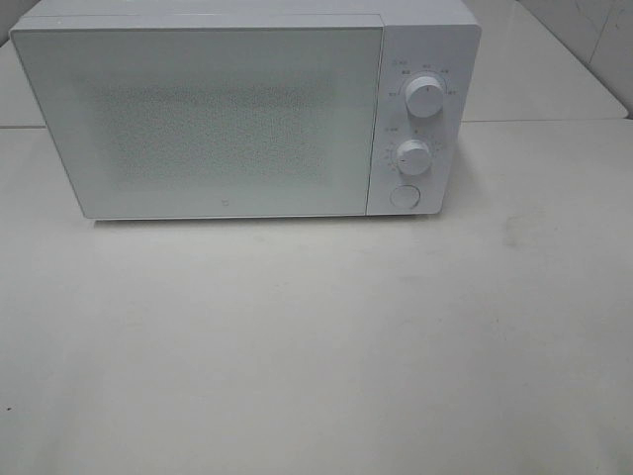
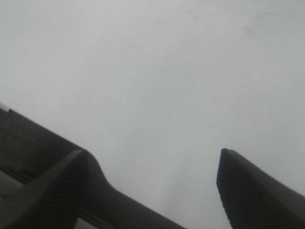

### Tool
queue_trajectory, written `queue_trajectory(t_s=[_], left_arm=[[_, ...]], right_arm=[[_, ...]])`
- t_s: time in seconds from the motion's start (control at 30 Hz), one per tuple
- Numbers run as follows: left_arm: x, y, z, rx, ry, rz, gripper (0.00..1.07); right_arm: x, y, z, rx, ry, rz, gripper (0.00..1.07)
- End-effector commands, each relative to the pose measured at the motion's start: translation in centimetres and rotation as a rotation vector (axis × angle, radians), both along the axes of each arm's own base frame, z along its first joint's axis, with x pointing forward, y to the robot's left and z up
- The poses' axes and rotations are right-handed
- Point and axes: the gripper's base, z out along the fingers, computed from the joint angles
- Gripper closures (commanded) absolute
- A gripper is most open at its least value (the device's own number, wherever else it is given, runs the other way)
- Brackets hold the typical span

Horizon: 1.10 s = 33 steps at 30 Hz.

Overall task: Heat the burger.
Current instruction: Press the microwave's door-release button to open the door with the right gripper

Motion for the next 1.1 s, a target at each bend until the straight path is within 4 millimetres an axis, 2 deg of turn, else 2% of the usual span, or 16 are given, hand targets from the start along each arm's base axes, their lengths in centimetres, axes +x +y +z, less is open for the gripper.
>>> queue_trajectory(t_s=[0.03, 0.1, 0.13, 0.2, 0.43, 0.57, 0.6, 0.67, 0.73, 1.1], left_arm=[[-0.3, -0.1, 0.0, -0.006, -0.032, -0.003, 0.09], [-0.3, -0.1, 0.0, -0.006, -0.032, -0.003, 0.09], [-0.3, -0.1, 0.0, -0.006, -0.032, -0.003, 0.09], [-0.3, -0.1, 0.0, -0.006, -0.032, -0.003, 0.09], [-0.3, -0.1, 0.0, -0.006, -0.032, -0.003, 0.09], [-0.3, -0.1, 0.0, -0.006, -0.032, -0.003, 0.09], [-0.3, -0.1, 0.0, -0.006, -0.032, -0.003, 0.09], [-0.3, -0.1, 0.0, -0.006, -0.032, -0.003, 0.09], [-0.3, -0.1, 0.0, -0.006, -0.032, -0.003, 0.09], [-0.3, -0.1, 0.0, -0.006, -0.032, -0.003, 0.09]], right_arm=[[-1.7, -1.8, 0.8, 0.056, -0.134, -0.13, 0.33], [-2.0, -2.0, 0.9, 0.064, -0.156, -0.15, 0.33], [-2.9, -2.6, 1.2, 0.087, -0.21, -0.2, 0.33], [-3.3, -2.7, 1.3, 0.095, -0.229, -0.217, 0.33], [-6.8, -3.7, 1.7, 0.152, -0.417, -0.354, 0.33], [-8.2, -3.9, 1.4, 0.161, -0.437, -0.378, 0.33], [-8.2, -3.9, 1.4, 0.161, -0.437, -0.378, 0.33], [-8.6, -4.0, 0.2, 0.131, -0.352, -0.388, 0.33], [-8.4, -4.0, 0.0, 0.128, -0.354, -0.388, 0.33], [-8.4, -4.0, 0.0, 0.128, -0.354, -0.388, 0.33]])
